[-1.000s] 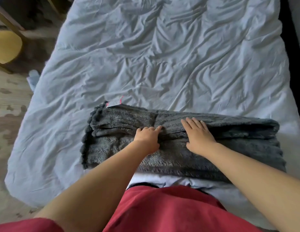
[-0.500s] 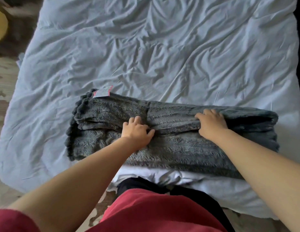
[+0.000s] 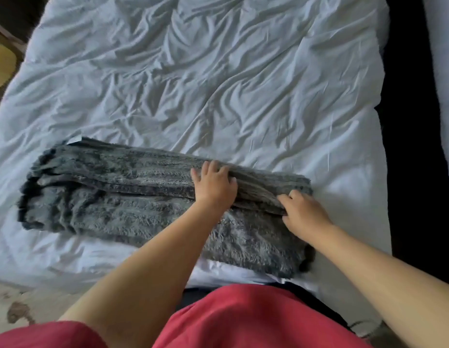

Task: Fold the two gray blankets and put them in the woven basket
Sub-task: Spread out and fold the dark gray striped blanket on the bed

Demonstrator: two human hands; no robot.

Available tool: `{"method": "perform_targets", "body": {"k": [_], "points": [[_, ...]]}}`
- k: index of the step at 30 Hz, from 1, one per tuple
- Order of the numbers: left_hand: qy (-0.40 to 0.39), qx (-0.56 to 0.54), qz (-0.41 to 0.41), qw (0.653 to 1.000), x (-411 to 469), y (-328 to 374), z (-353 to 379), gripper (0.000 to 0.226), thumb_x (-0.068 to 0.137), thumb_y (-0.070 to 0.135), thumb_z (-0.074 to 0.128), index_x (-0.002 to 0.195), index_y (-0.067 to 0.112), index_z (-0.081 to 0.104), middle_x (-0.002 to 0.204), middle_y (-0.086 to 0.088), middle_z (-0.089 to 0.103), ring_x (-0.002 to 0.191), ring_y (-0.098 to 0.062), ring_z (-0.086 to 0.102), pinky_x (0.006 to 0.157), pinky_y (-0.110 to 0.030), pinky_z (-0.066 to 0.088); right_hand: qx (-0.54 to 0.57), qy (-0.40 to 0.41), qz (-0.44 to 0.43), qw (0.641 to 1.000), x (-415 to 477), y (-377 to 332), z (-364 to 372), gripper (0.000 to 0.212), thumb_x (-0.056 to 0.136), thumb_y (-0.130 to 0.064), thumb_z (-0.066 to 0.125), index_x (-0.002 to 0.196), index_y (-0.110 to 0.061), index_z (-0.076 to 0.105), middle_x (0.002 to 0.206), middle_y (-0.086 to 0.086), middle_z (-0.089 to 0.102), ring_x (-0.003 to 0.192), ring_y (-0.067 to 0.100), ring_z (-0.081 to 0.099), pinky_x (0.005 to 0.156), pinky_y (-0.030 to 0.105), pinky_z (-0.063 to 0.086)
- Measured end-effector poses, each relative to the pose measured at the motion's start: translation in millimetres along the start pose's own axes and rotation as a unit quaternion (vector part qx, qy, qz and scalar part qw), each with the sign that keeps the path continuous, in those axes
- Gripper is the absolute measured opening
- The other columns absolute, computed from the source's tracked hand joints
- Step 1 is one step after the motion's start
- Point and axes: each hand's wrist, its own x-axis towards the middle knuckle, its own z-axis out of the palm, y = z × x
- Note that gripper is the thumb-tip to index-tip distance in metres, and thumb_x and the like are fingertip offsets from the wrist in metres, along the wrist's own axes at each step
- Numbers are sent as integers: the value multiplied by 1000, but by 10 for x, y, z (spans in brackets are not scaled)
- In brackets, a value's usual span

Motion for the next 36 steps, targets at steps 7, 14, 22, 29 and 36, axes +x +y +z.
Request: {"method": "perform_targets", "body": {"k": [7, 14, 22, 29, 36], "points": [[-99, 61, 0, 993, -406, 777, 824, 60, 100, 44, 19, 153, 26, 0, 161, -2, -7, 146, -29, -14, 115, -51, -8, 353, 28, 172, 919, -110, 253, 332, 35, 86, -49, 57, 79, -16, 65, 82, 3, 68, 85, 27, 62, 60, 30, 37], [-125, 61, 27, 990, -550, 547, 840, 63, 98, 50, 23, 152, 32, -4, 161, -1, -10, 148, -22, -10, 117, -43, -5, 632, -139, 356, 674, 73, 519, 762, 80, 61, -53, 81, 125, -11, 57, 119, 14, 65, 106, 30, 64, 93, 43, 51], [-156, 15, 9, 988, -656, 491, 810, 61, 99, 48, 25, 152, 34, -3, 161, 1, -13, 148, -19, -11, 118, -45, -2, 752, -212, 262, 567, 140, 457, 970, 44, 86, -47, 58, 104, -8, 69, 89, 15, 75, 77, 29, 72, 72, 38, 52], [-102, 79, -46, 991, -715, 454, 768, 68, 93, 60, 34, 150, 40, 4, 160, -10, -8, 146, -28, 13, 110, -50, 20, 735, -225, 258, 585, 131, 502, 855, 38, 83, -43, 61, 79, -9, 79, 89, 17, 75, 72, 30, 73, 71, 37, 51], [-110, 148, -11, 983, -409, 286, 246, 53, 94, 59, 31, 130, 31, 58, 146, -9, 41, 144, -36, 14, 105, -63, -21, 766, -181, 253, 563, -100, 368, 750, 39, 89, -34, 52, 72, -13, 80, 84, 12, 76, 69, 25, 73, 53, 30, 58]]}}
